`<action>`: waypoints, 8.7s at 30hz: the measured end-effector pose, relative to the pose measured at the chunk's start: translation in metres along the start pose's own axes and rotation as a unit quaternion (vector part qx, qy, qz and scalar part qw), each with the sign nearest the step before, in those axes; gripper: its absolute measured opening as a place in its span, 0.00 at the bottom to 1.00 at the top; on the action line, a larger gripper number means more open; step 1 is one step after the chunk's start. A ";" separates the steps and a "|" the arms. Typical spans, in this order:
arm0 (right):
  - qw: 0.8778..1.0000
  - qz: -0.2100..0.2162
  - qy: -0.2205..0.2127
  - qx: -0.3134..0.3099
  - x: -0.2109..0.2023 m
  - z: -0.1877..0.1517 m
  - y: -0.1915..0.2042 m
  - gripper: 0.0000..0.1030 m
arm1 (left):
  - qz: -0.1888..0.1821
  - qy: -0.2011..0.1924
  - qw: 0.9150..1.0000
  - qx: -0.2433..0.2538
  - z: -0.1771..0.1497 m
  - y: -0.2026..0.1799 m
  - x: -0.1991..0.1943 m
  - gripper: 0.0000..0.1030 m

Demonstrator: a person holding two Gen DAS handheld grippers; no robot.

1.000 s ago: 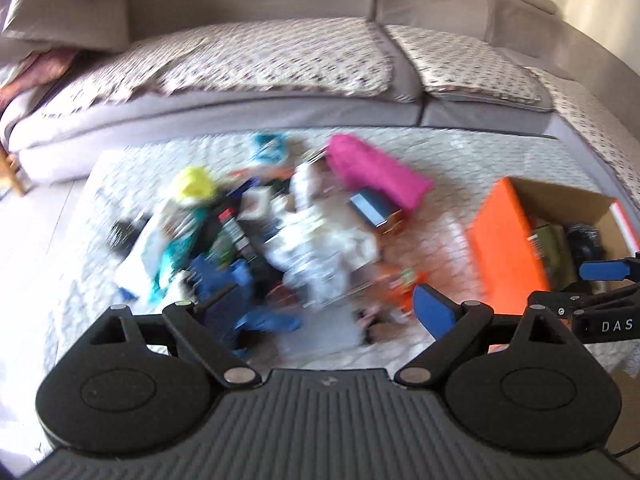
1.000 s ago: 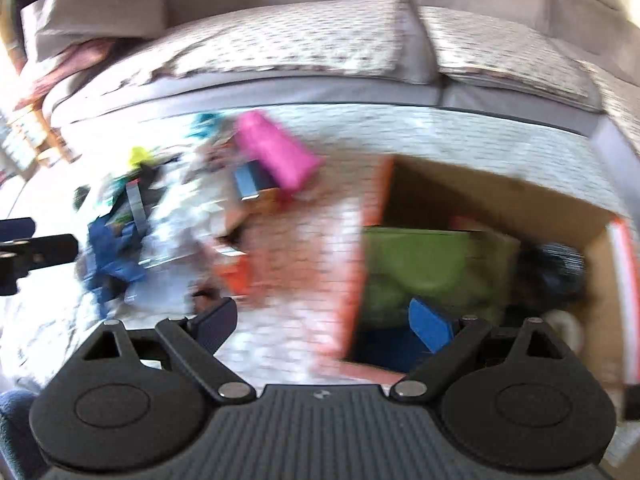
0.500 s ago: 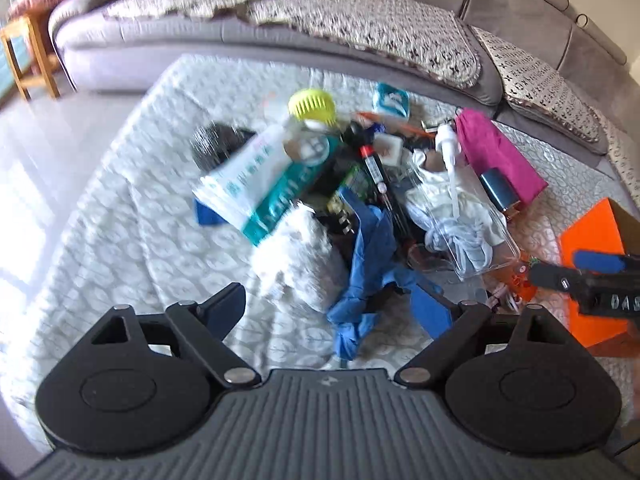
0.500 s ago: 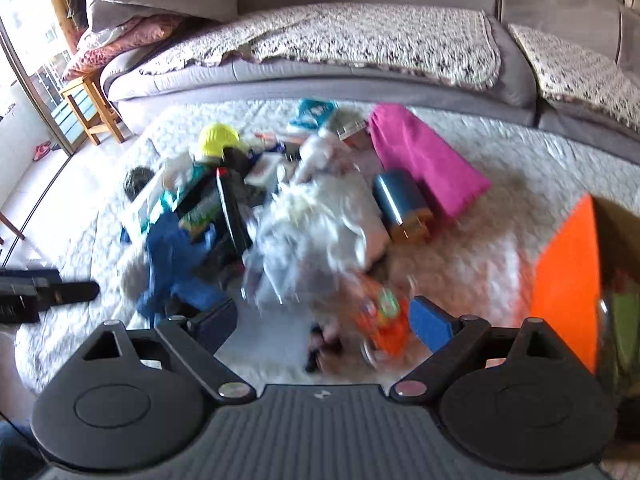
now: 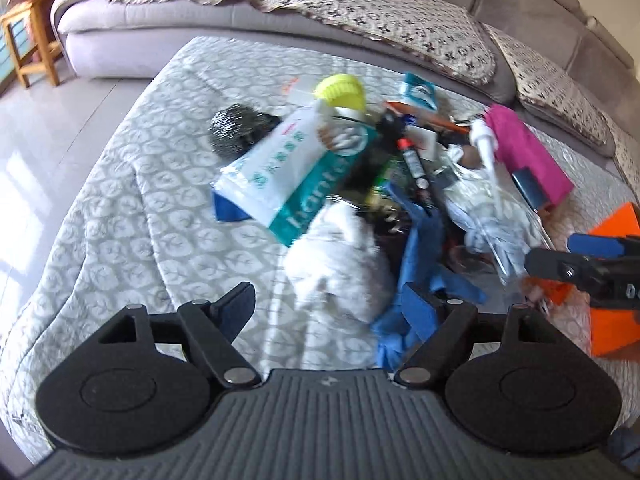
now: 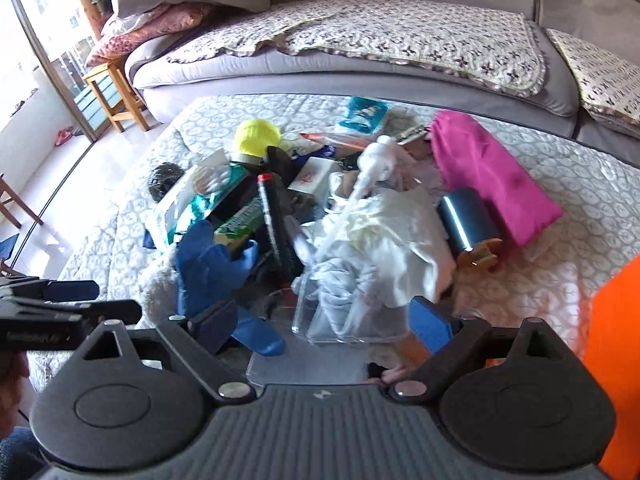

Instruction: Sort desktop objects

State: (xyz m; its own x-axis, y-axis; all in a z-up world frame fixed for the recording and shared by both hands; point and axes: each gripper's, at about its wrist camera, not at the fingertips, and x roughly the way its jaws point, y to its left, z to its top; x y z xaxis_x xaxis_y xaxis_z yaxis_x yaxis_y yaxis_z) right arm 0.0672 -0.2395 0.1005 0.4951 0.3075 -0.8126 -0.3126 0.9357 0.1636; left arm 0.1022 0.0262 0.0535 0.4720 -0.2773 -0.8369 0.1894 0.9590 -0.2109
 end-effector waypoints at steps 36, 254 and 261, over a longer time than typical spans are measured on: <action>0.992 -0.093 0.081 -0.041 0.070 0.018 -0.001 0.78 | -0.022 0.044 0.999 0.000 0.009 -0.003 0.047 0.71; 0.999 -0.039 -0.008 -0.006 -0.061 -0.057 -0.010 0.13 | 0.053 -0.055 0.986 0.151 -0.032 -0.114 -0.048 0.10; 0.999 -0.039 0.006 -0.007 -0.046 -0.061 -0.006 0.13 | 0.064 -0.041 0.986 0.148 -0.034 -0.106 -0.037 0.10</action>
State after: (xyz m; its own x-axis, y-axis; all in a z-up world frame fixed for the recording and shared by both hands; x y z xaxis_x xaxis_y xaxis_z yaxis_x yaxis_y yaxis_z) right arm -0.0028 -0.2700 0.1030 0.5092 0.2313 -0.8290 -0.2841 0.9544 0.0918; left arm 0.0358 -0.0635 0.0898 0.5739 -0.1712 -0.8009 0.3610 0.9307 0.0598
